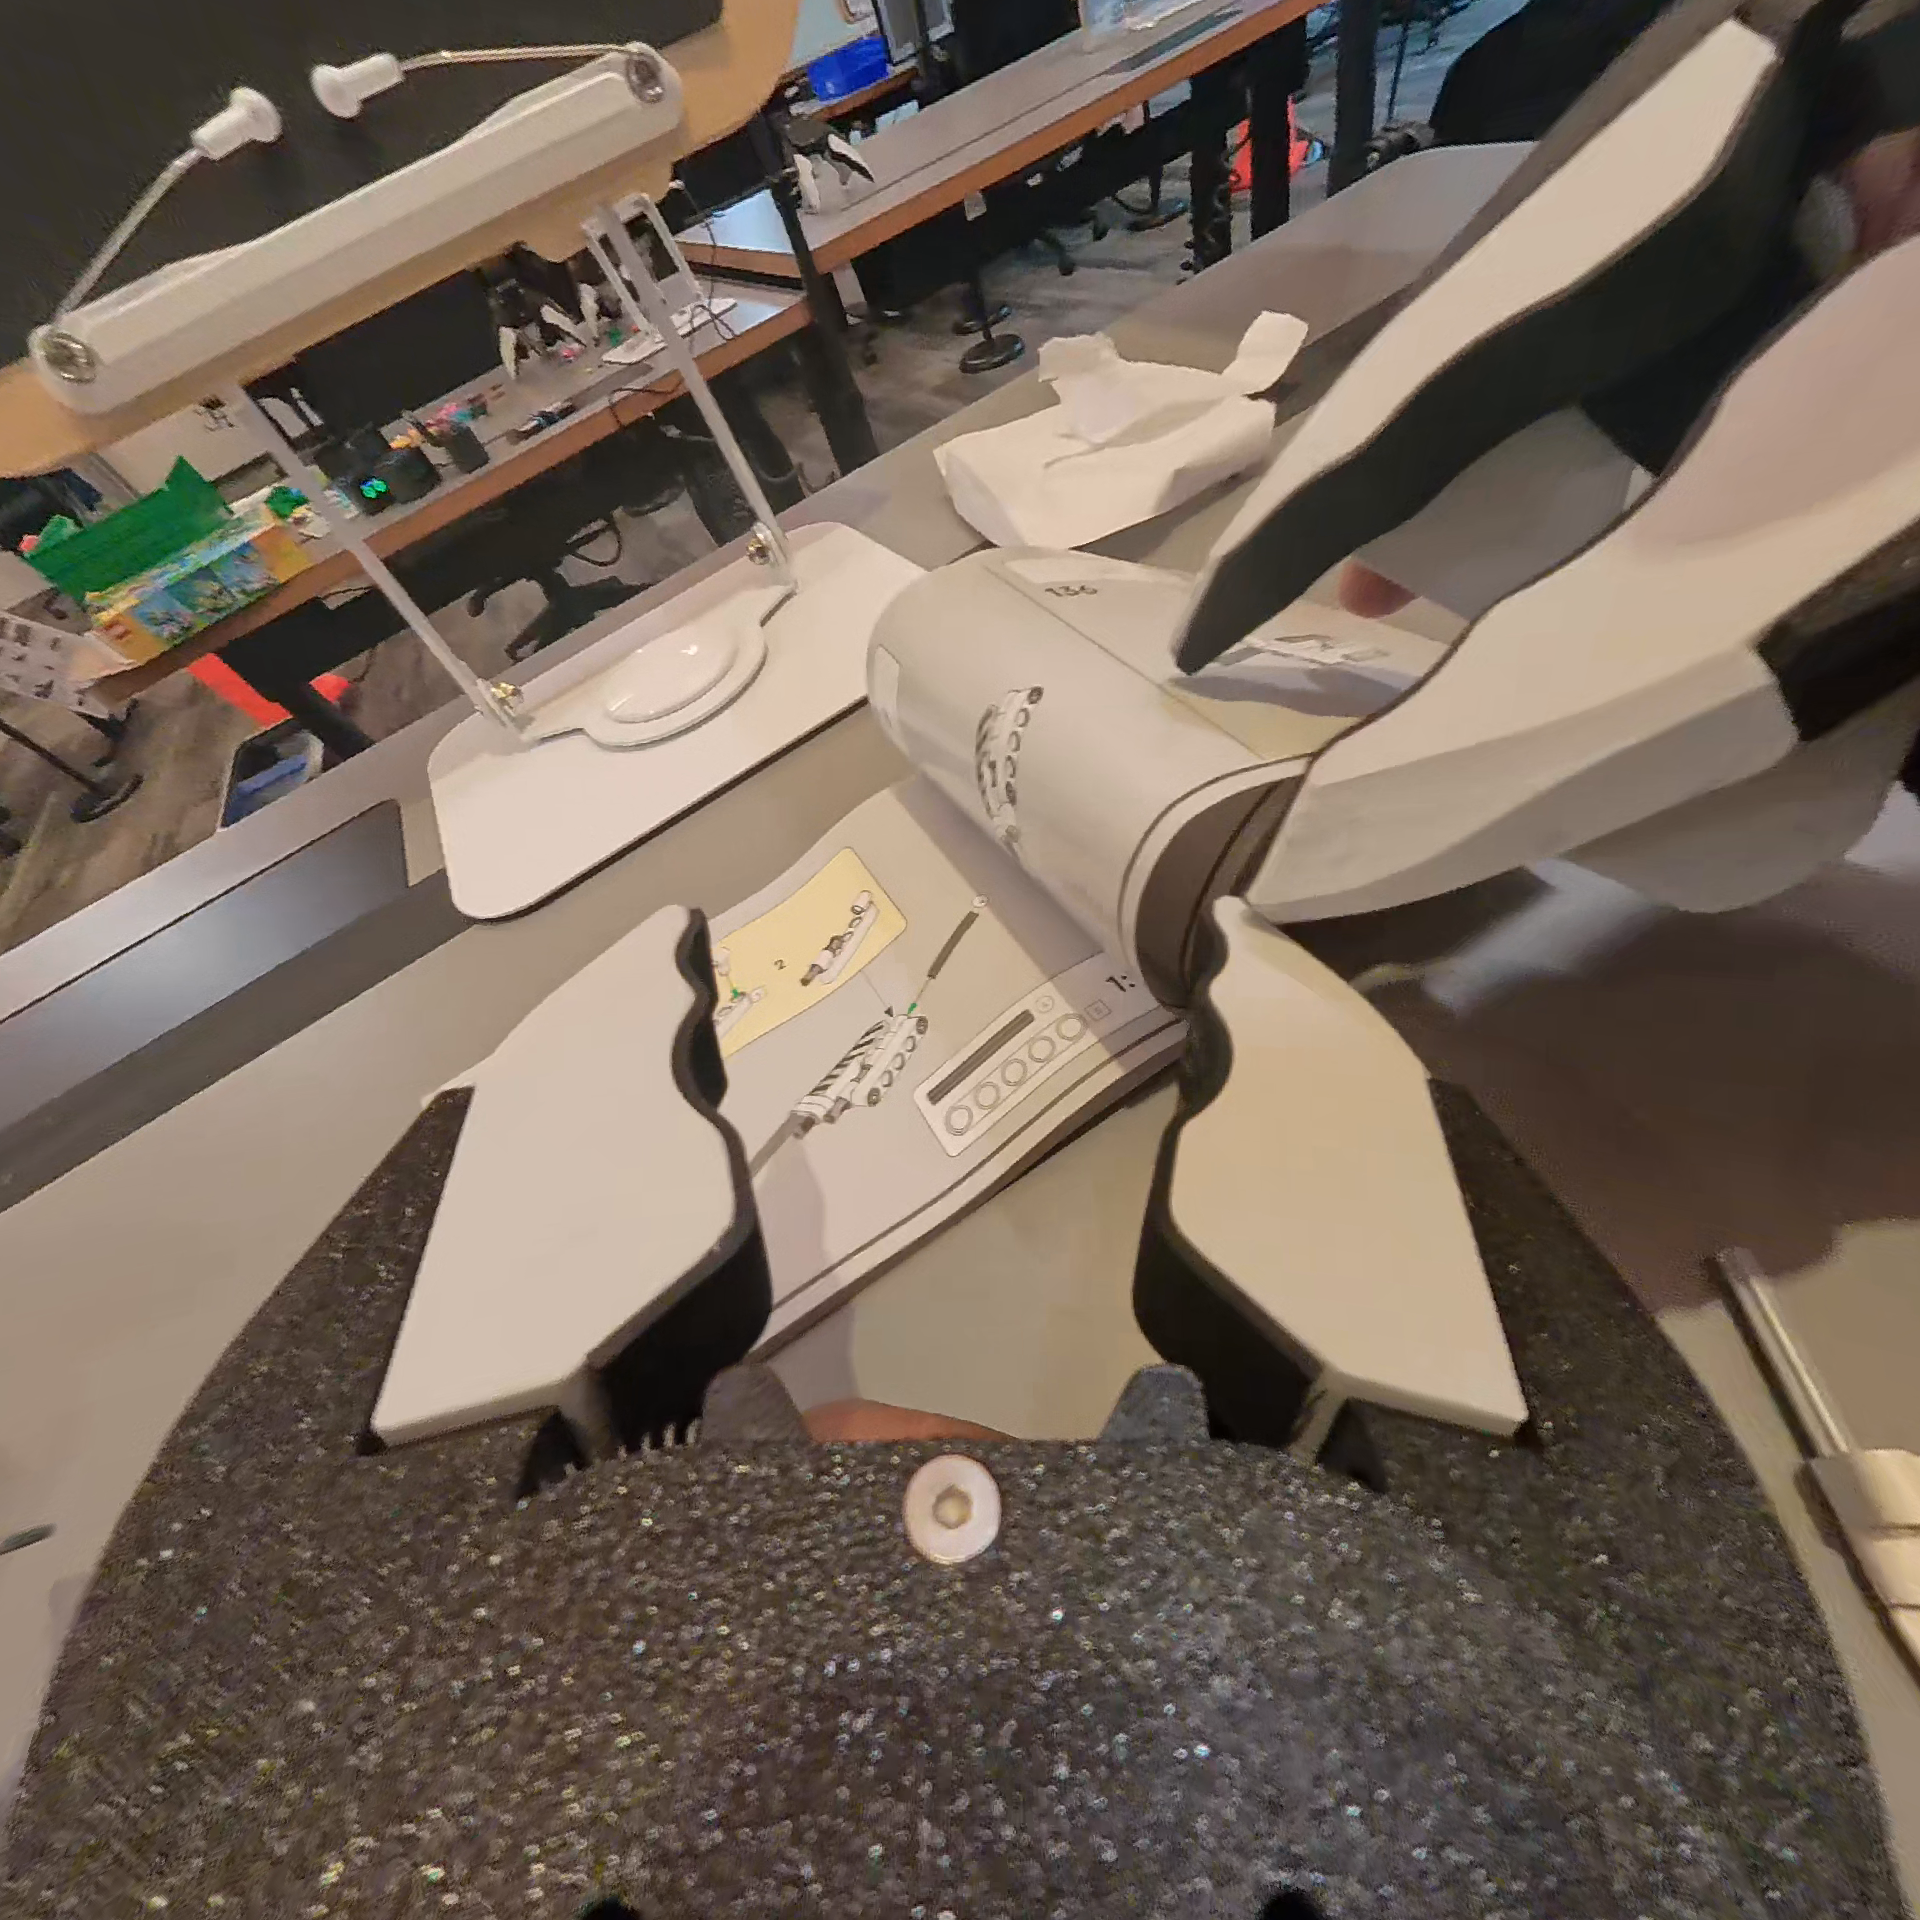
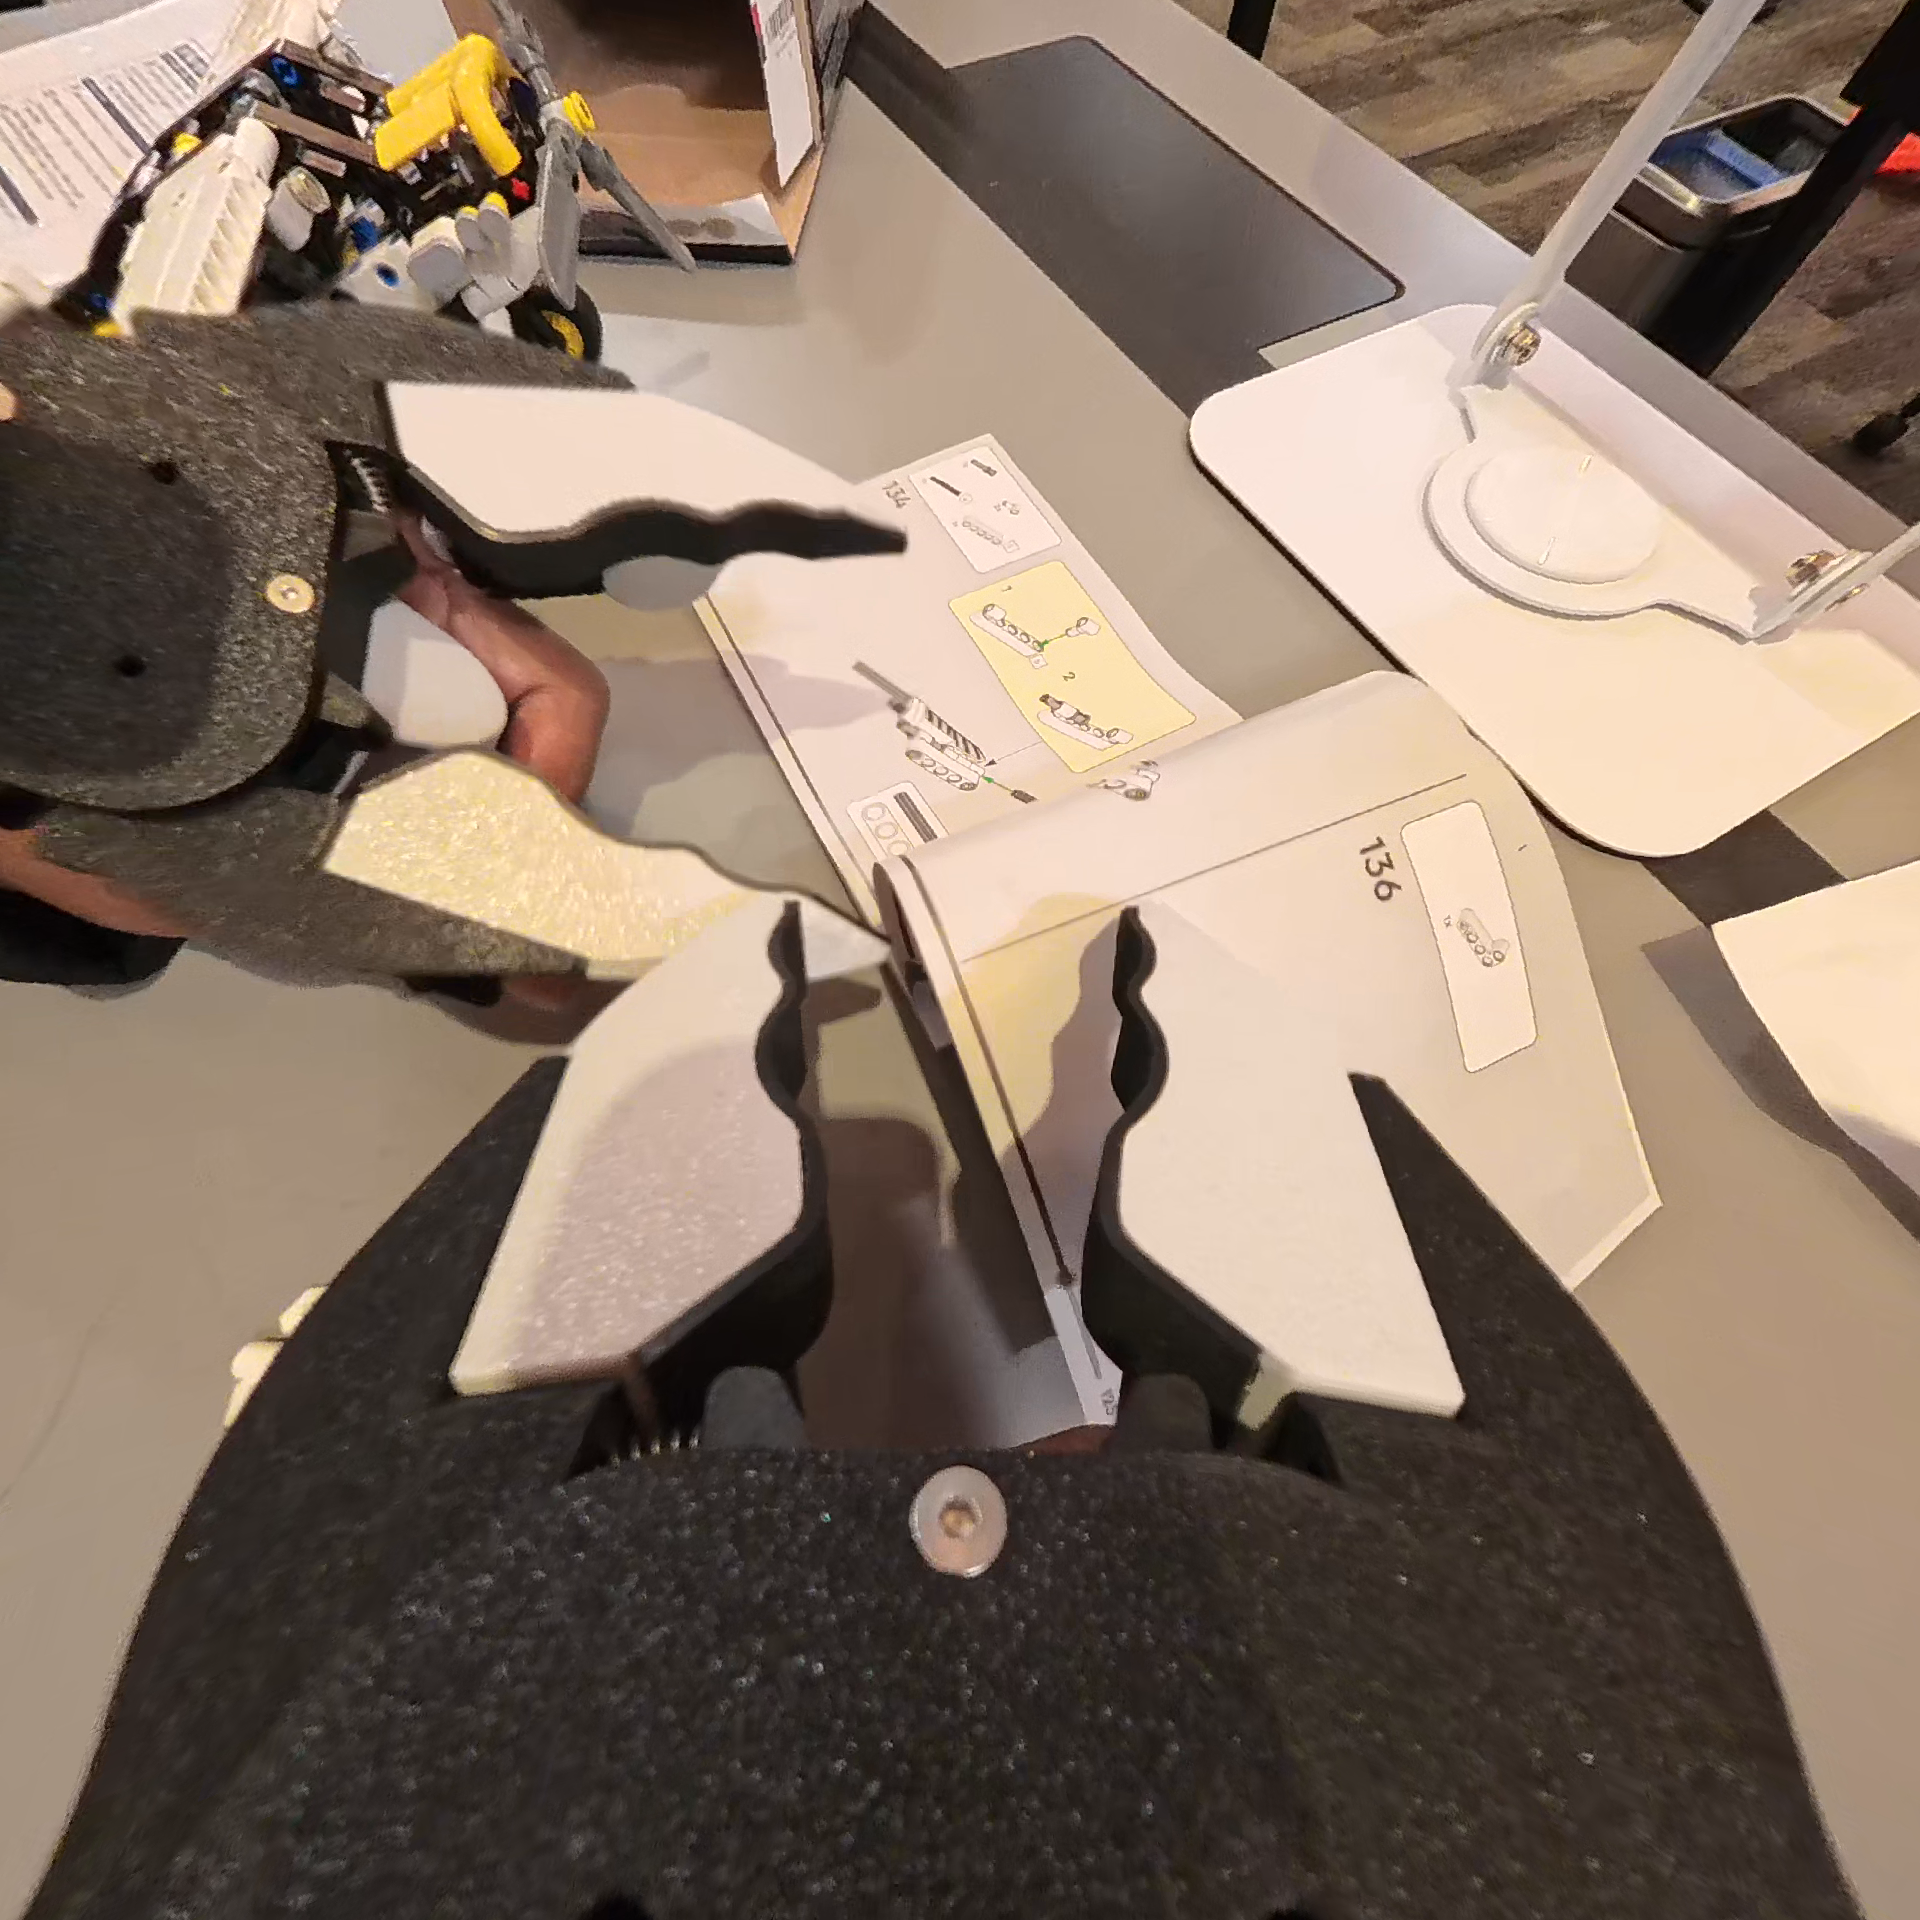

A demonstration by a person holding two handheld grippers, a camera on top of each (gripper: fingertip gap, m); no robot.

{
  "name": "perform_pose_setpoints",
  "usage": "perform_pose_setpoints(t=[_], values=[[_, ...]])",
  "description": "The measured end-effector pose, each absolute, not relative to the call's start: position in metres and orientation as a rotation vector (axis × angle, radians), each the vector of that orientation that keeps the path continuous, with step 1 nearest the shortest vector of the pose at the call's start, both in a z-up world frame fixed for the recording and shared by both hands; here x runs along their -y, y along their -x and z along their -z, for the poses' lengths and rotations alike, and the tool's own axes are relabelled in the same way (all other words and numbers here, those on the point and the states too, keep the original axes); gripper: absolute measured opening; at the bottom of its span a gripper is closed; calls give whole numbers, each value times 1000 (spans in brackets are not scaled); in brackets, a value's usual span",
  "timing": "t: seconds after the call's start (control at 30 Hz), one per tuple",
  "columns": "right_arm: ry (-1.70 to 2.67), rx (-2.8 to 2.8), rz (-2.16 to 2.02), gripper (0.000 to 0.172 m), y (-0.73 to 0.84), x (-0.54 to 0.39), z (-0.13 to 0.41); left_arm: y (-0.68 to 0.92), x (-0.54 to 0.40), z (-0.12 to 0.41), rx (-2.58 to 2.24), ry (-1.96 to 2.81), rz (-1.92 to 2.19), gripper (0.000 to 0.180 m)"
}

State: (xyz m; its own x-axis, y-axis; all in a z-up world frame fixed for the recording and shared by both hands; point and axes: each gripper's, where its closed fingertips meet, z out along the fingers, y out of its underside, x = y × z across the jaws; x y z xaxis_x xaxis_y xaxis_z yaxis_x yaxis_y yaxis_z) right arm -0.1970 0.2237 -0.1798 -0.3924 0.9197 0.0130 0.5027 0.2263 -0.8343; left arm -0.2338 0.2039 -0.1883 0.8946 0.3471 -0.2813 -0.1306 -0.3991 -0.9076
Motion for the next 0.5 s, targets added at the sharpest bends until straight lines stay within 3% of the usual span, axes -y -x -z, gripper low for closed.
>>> perform_pose_setpoints(t=[0.5], values=[[1390, 1677, -971, 60, 156, -251, 178, 267, -181, 197, 470, 1953, -552, 78]])
